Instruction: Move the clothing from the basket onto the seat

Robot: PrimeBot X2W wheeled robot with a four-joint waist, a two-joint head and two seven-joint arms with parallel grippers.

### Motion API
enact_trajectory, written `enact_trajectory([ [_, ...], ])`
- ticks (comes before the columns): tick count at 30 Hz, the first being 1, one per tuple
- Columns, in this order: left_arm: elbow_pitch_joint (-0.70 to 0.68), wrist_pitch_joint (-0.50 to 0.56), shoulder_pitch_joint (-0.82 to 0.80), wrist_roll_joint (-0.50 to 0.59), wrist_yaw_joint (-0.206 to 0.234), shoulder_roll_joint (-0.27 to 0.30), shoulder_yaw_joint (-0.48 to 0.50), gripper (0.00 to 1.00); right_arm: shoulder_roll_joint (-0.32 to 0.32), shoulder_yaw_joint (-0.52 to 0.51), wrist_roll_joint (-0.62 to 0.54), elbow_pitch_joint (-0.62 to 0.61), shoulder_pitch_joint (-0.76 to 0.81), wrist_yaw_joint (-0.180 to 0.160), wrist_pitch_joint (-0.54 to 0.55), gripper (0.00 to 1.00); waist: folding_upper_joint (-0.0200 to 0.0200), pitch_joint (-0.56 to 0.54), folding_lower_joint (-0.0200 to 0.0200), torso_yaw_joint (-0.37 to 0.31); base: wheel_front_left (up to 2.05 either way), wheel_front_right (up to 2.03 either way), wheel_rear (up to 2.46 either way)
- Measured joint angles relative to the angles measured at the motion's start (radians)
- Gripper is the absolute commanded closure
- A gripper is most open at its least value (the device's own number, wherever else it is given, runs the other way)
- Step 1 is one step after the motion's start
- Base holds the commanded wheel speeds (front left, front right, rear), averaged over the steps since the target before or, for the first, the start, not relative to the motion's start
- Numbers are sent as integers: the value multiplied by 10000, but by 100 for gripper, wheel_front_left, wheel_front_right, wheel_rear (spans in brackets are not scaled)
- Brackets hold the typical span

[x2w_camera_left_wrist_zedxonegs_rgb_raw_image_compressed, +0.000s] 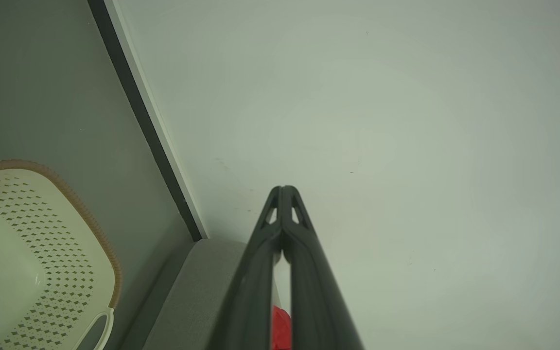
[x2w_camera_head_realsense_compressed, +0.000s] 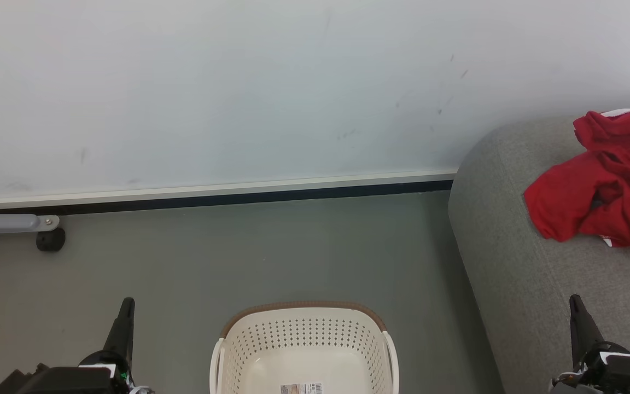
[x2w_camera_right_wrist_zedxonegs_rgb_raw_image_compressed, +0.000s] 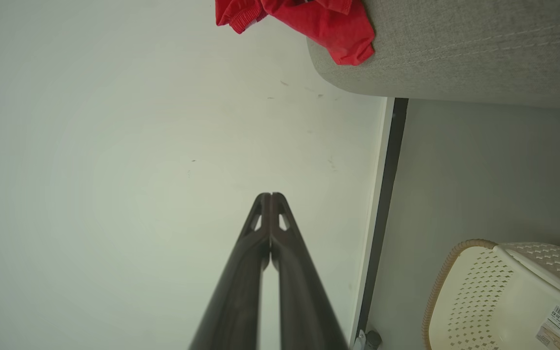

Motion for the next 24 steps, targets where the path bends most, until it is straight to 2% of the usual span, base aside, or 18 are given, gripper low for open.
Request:
enact_trajectory([
  [24,19,0,0,0,-2,-4,0,100,0,0,0,0,0,0,0,100,0,0,0,0,0,0,0],
])
